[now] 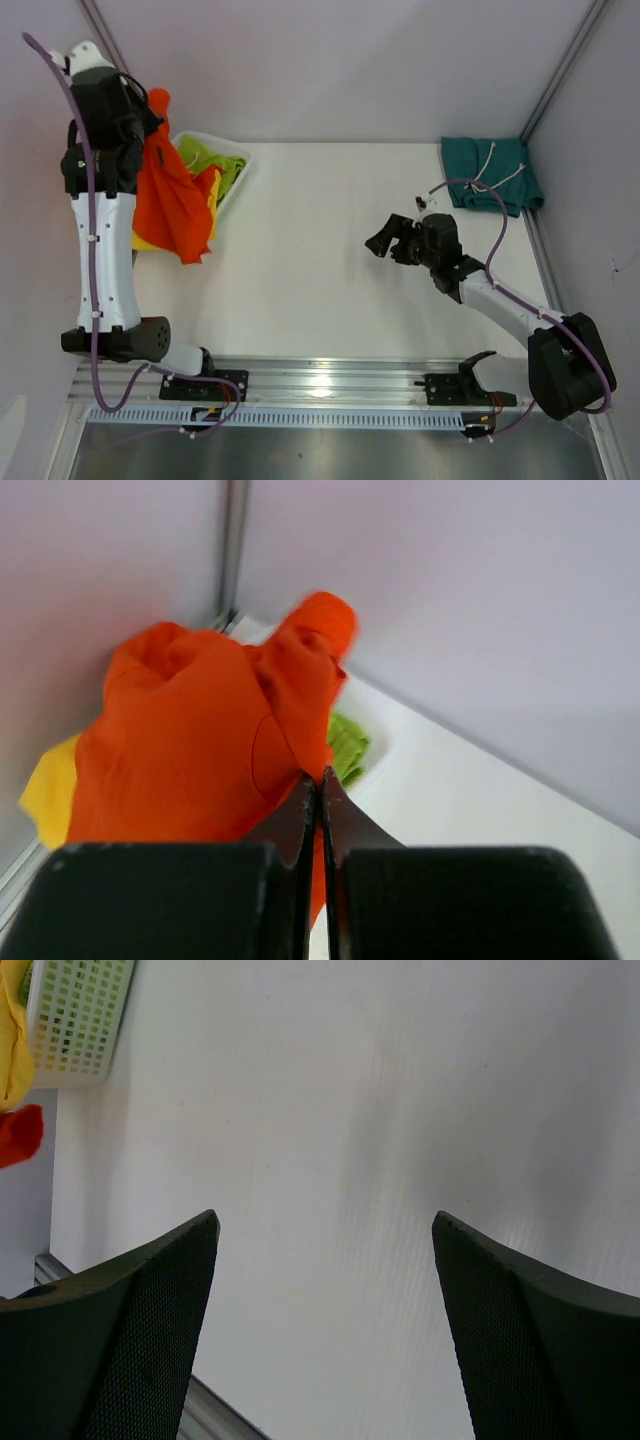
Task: Fold and stack the shorts
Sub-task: Grab the shorts from the pile, then move the shorts to the center of the board
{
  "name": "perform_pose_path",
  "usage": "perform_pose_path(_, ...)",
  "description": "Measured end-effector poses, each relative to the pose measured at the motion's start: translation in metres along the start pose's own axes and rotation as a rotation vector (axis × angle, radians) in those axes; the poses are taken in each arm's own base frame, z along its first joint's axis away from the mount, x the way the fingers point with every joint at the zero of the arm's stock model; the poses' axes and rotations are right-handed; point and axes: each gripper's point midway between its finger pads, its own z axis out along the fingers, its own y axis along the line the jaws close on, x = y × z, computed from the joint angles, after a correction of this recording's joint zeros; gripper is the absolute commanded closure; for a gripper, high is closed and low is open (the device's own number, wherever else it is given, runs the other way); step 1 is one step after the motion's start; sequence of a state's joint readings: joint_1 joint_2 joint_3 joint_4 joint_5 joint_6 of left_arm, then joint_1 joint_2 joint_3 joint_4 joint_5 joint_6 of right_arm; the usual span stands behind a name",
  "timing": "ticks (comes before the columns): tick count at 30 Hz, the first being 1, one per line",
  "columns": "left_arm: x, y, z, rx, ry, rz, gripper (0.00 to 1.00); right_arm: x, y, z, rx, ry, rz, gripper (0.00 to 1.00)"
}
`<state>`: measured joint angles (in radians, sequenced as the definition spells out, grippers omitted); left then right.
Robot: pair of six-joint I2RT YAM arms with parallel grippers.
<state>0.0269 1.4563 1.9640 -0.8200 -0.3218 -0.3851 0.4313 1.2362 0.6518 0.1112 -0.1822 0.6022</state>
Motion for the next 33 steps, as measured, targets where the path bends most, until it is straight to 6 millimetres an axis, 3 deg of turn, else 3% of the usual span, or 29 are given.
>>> perform_pose_path(6, -0.112, -0.048, -0.068, 0.249, -0.261, -0.041, 1.00, 0.000, -0.001, 0.000, 0.001, 0.001, 0.001, 0.12)
perform_pose_path(9, -0.137, -0.071, -0.109, 0.426, -0.353, -0.056, 1.00, -0.001, -0.001, 0.001, 0.001, -0.002, 0.001, 0.13)
perform_pose_path(15, -0.129, -0.112, -0.188, 0.826, -0.365, -0.114, 1.00, 0.000, -0.007, 0.001, 0.010, -0.008, 0.007, 0.13)
perform_pose_path(20, -0.122, -0.153, -0.233, 1.133, -0.320, -0.176, 1.00, -0.002, -0.012, -0.004, 0.024, -0.034, 0.008, 0.13)
perform_pose_path(23, -0.114, -0.187, -0.256, 1.317, -0.260, -0.201, 1.00, -0.009, -0.016, -0.013, 0.039, -0.081, 0.010, 0.13)
perform_pose_path(28, -0.097, -0.248, -0.263, 1.506, -0.136, -0.227, 1.00, -0.028, -0.025, -0.034, 0.073, -0.193, 0.030, 0.13)
perform_pose_path(33, -0.069, -0.291, -0.237, 1.545, -0.029, -0.250, 1.00, -0.043, -0.039, -0.044, 0.114, -0.258, 0.067, 0.13)
